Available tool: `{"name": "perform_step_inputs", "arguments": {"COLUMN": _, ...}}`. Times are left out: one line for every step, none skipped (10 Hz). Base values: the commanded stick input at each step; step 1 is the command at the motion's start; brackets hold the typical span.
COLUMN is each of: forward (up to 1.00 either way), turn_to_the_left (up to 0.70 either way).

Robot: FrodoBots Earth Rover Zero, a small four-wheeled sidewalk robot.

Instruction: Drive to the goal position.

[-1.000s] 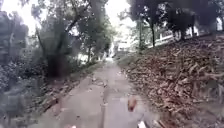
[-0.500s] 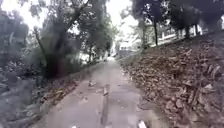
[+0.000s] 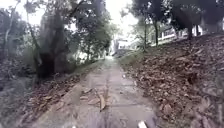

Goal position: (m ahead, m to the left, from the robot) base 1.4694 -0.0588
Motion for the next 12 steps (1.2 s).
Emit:
{"name": "perform_step_inputs", "arguments": {"forward": 1.00, "turn_to_the_left": 0.00}}
{"name": "perform_step_inputs", "arguments": {"forward": 1.00, "turn_to_the_left": 0.00}}
{"name": "perform_step_inputs", "arguments": {"forward": 1.00, "turn_to_the_left": 0.00}}
{"name": "perform_step_inputs", "arguments": {"forward": 1.00, "turn_to_the_left": 0.00}}
{"name": "perform_step_inputs", "arguments": {"forward": 1.00, "turn_to_the_left": 0.00}}
{"name": "perform_step_inputs", "arguments": {"forward": 1.00, "turn_to_the_left": -0.07}}
{"name": "perform_step_inputs", "arguments": {"forward": 1.00, "turn_to_the_left": -0.14}}
{"name": "perform_step_inputs", "arguments": {"forward": 1.00, "turn_to_the_left": -0.22}}
{"name": "perform_step_inputs", "arguments": {"forward": 1.00, "turn_to_the_left": -0.29}}
{"name": "perform_step_inputs", "arguments": {"forward": 1.00, "turn_to_the_left": -0.36}}
{"name": "perform_step_inputs", "arguments": {"forward": 1.00, "turn_to_the_left": 0.00}}
{"name": "perform_step_inputs", "arguments": {"forward": 1.00, "turn_to_the_left": 0.00}}
